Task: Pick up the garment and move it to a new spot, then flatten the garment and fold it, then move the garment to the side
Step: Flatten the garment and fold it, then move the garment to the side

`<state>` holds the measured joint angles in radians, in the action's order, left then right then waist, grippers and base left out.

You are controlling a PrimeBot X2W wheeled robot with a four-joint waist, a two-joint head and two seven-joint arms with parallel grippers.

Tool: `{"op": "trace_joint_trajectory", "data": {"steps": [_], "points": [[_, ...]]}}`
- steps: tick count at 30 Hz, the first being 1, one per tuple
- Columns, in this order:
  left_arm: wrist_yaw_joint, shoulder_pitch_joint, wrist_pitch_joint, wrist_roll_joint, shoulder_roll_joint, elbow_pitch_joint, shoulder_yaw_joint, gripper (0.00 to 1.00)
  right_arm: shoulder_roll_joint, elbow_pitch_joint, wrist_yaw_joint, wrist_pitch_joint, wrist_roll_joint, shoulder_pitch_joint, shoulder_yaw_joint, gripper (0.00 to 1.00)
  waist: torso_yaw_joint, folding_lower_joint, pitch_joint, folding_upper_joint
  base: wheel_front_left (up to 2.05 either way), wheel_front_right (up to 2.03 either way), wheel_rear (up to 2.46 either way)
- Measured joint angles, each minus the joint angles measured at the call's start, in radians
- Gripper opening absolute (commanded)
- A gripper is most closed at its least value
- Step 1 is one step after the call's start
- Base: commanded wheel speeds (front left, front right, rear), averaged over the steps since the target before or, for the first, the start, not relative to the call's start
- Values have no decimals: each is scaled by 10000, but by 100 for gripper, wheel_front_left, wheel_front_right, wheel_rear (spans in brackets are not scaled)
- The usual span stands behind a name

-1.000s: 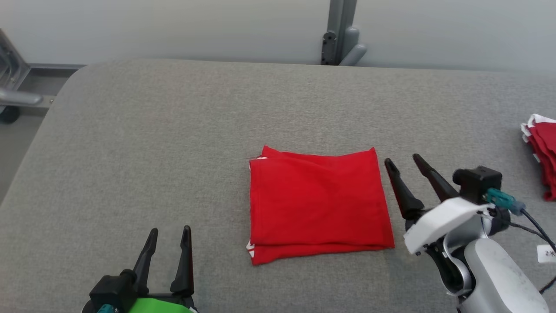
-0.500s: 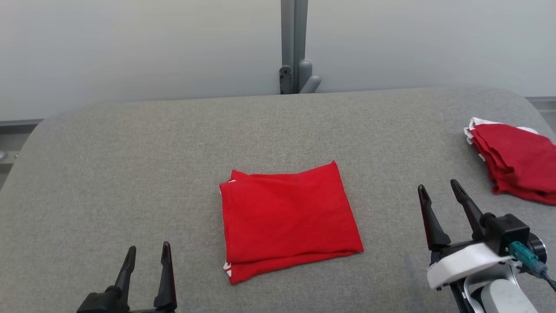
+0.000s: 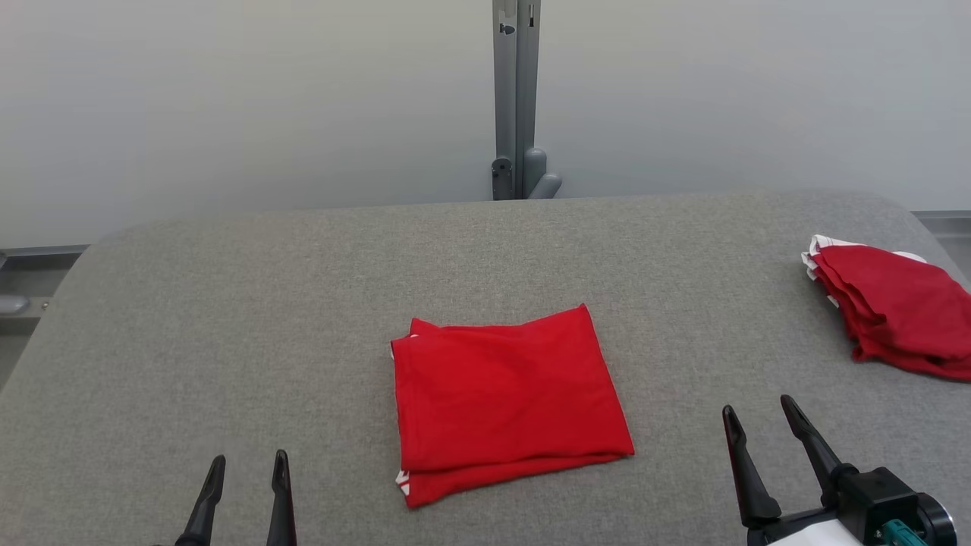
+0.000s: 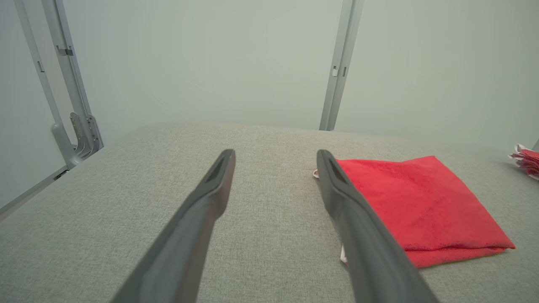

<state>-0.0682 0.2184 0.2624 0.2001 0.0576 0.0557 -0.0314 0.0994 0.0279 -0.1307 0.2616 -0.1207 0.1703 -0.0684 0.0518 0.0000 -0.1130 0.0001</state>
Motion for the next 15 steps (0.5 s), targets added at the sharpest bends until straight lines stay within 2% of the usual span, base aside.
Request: {"op": "trace_joint_trajectory", "data": {"steps": [5,15], "points": [[-186,198,-2,-178,-38,-59,31,100,13,-115,0,0,15,86,-73,100,61,0,-2,0,0,0,0],[-272,229,-2,-255,-56,-100,-105,100,4,-111,0,0,17,142,-2,100,154,0,3,0,0,0,0]]}}
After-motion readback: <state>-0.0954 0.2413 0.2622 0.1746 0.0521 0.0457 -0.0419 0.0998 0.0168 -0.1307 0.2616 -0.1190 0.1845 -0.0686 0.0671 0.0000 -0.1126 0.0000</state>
